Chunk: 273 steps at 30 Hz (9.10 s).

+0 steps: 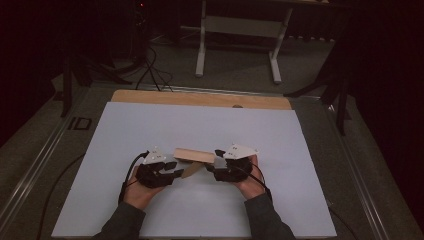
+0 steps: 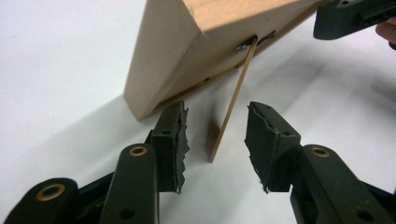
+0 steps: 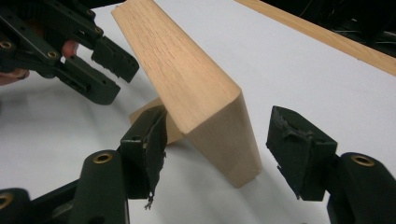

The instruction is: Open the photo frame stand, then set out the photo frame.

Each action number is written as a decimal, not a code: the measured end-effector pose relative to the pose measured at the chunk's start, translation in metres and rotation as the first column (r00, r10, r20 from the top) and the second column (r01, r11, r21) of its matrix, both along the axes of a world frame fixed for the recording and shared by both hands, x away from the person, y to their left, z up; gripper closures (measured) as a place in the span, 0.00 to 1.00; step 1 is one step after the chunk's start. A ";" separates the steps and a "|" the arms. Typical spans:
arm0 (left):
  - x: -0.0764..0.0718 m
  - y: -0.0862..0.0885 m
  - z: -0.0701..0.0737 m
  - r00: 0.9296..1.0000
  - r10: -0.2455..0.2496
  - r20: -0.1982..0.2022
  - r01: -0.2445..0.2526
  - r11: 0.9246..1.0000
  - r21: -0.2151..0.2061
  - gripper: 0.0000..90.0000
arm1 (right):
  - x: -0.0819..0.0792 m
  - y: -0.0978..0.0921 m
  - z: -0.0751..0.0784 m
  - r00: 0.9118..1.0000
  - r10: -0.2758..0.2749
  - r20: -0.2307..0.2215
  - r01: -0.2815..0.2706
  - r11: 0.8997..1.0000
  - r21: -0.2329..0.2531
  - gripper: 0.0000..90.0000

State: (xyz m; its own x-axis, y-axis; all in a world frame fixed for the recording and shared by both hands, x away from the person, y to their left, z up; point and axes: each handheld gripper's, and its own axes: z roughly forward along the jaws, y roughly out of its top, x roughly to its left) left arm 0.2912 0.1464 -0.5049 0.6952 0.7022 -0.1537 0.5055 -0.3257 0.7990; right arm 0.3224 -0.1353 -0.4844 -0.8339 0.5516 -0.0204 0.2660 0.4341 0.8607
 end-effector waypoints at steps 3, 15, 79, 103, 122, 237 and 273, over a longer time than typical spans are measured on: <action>-0.002 0.000 0.000 1.000 -0.004 0.001 0.004 1.000 0.012 0.64 | -0.001 0.001 -0.001 1.000 0.010 -0.002 -0.010 1.000 -0.003 0.40; -0.006 -0.002 0.002 1.000 -0.011 0.015 0.011 1.000 0.026 0.65 | -0.002 -0.003 0.004 1.000 0.005 0.010 -0.005 1.000 0.007 0.37; -0.012 -0.010 0.015 0.995 -0.005 0.098 -0.004 0.996 0.089 0.99 | 0.019 -0.012 -0.003 0.970 -0.226 -0.094 0.240 0.950 0.198 0.97; 0.005 -0.016 0.013 0.995 0.072 0.066 -0.076 0.996 0.054 1.00 | 0.018 -0.007 -0.013 0.973 -0.204 -0.103 0.220 0.960 0.172 0.94; 0.009 -0.018 0.011 0.996 0.073 0.060 -0.076 0.996 0.051 1.00 | 0.016 -0.006 -0.014 0.977 -0.191 -0.091 0.204 0.966 0.161 0.97; 0.016 -0.011 0.006 0.998 0.068 0.016 -0.068 0.998 -0.010 0.99 | -0.017 0.049 -0.010 1.000 -0.002 0.013 0.001 0.999 0.046 0.99; 0.001 0.023 0.042 0.971 0.232 0.060 -0.218 0.960 -0.175 0.53 | -0.011 0.017 0.003 0.999 -0.051 0.018 0.050 0.998 0.044 0.69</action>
